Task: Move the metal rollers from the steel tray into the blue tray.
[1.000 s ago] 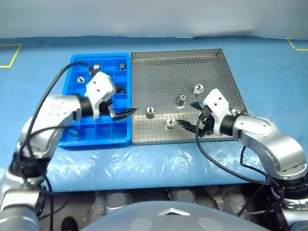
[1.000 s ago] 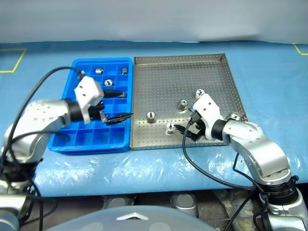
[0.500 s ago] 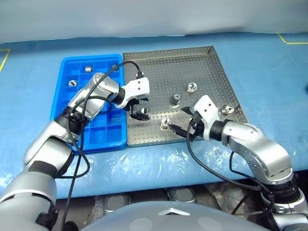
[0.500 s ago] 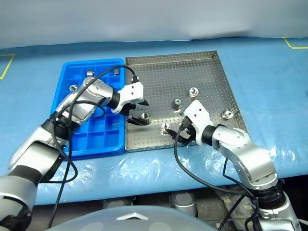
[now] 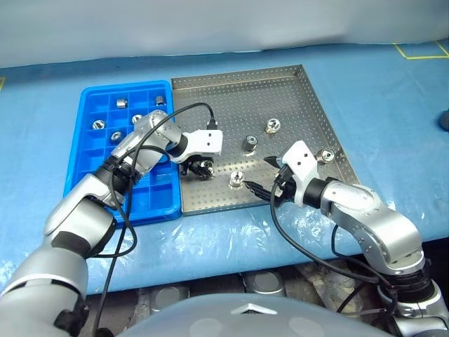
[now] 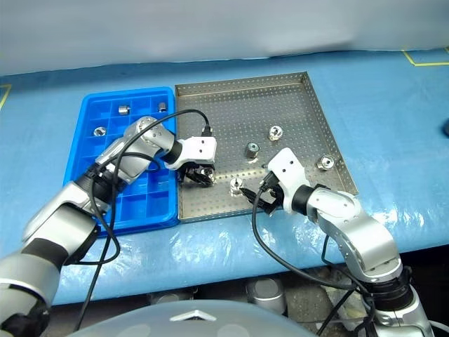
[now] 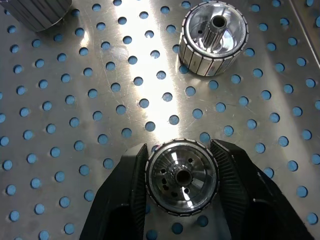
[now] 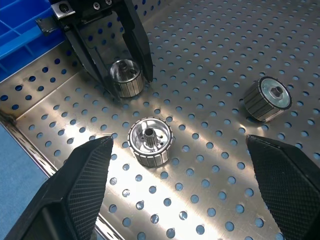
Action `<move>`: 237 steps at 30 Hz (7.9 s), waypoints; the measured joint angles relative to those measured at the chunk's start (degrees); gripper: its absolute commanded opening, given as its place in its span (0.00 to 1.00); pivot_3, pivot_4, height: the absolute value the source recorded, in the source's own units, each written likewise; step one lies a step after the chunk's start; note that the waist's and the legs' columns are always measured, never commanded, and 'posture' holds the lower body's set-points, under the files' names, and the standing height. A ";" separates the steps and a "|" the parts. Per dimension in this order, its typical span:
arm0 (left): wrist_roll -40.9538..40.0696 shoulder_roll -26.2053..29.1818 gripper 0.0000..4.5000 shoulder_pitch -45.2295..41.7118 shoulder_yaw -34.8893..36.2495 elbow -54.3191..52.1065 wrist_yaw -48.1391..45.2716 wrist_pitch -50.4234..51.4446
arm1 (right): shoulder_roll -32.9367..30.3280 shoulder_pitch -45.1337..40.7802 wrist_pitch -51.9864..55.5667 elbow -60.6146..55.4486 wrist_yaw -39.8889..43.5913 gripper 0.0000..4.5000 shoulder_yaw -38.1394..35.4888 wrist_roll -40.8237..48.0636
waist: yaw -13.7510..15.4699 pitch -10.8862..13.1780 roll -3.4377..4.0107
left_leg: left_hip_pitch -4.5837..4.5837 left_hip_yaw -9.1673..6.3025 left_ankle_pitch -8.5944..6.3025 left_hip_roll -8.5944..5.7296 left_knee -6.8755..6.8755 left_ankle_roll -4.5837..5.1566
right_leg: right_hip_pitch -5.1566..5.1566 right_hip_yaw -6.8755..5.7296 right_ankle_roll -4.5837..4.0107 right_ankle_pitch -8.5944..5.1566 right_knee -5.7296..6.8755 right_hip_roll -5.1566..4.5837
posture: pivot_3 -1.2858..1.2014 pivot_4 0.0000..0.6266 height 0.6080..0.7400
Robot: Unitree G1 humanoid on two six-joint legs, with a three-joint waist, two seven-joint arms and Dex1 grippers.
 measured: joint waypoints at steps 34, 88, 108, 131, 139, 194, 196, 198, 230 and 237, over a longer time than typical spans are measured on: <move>-2.96 -18.23 0.38 41.26 51.55 -31.07 67.52 9.36 | 7.89 -9.23 -13.06 6.09 6.16 1.00 11.37 -5.14 | 6.37 -0.08 -0.06 | 0.19 -0.12 0.20 -0.05 0.05 -0.36 | 0.24 -0.16 0.09 0.15 0.01 -0.14 | 0.51 0.24 1.00; -4.36 -6.37 0.38 19.25 10.90 -21.80 20.44 7.87 | 3.12 9.32 -8.83 -2.99 -2.99 1.00 -4.32 -5.12 | -1.41 -0.09 -0.01 | 0.18 0.08 0.25 0.01 -0.03 -0.43 | 0.12 0.19 0.41 0.00 0.00 0.00 | 0.45 0.24 1.00; -5.20 -19.10 0.38 49.39 46.74 -51.16 61.33 18.99 | 7.66 -7.48 -10.50 4.76 5.70 1.00 9.91 -5.22 | 6.10 -0.09 -0.06 | 0.18 -0.03 0.29 -0.05 -0.02 -0.51 | 0.18 -0.02 0.14 0.17 -0.03 -0.14 | 0.53 0.24 1.00; -10.17 -17.58 1.00 43.05 44.88 -53.33 61.79 24.25 | 6.80 -3.83 -10.50 3.60 4.63 1.00 7.94 -5.46 | 6.68 -0.10 -0.07 | 0.18 -0.05 0.32 -0.04 -0.03 -0.56 | 0.19 -0.07 0.15 0.18 -0.05 -0.11 | 0.50 0.24 1.00; -12.89 -14.37 1.00 26.76 36.27 -35.97 52.41 20.51 | 6.41 3.31 -11.49 1.43 -0.19 1.00 2.32 -6.90 | 4.56 -0.10 -0.07 | 0.13 -0.04 0.32 -0.07 -0.03 -0.56 | 0.17 -0.04 0.15 0.18 -0.08 -0.12 | 0.45 0.24 1.00; -11.58 -22.92 0.37 38.08 45.79 -47.44 64.31 15.67 | 9.71 -2.40 -14.10 2.47 1.64 1.00 8.63 -9.62 | 2.85 -0.10 -0.05 | 0.18 0.02 0.30 -0.05 -0.06 -0.53 | 0.14 0.11 0.19 0.19 -0.03 -0.09 | 0.51 0.24 1.00; -11.00 -22.75 0.37 41.94 46.50 -51.15 65.64 16.68 | 10.06 -4.33 -14.48 3.86 3.20 1.00 9.79 -9.34 | 3.87 -0.10 -0.06 | 0.19 0.03 0.30 -0.05 -0.05 -0.53 | 0.15 0.11 0.18 0.19 -0.03 -0.10 | 0.53 0.24 1.00; -10.72 -22.69 0.37 47.78 47.43 -55.95 66.59 17.53 | 10.92 -7.44 -15.34 6.03 5.30 1.00 11.47 -8.95 | 4.78 -0.10 -0.07 | 0.20 0.03 0.30 -0.05 -0.06 -0.53 | 0.15 0.09 0.18 0.19 -0.04 -0.11 | 0.55 0.24 1.00; -10.38 -22.71 0.99 56.72 43.43 -62.35 69.41 19.95 | 16.94 -8.10 -16.98 9.60 4.33 1.00 12.46 -9.82 | 8.51 -0.14 -0.12 | 0.17 -0.08 0.33 -0.03 -0.12 -0.60 | 0.17 -0.11 0.11 0.16 -0.11 -0.13 | 0.51 0.24 1.00; -10.39 -20.52 0.99 50.23 33.94 -54.22 62.23 8.25 | 24.04 -7.12 -13.40 9.58 -13.68 1.00 7.00 -17.37 | 5.54 -0.16 -0.10 | 0.14 -0.02 0.34 -0.02 -0.19 -0.62 | 0.08 -0.02 0.11 0.16 -0.09 -0.12 | 0.48 0.24 1.00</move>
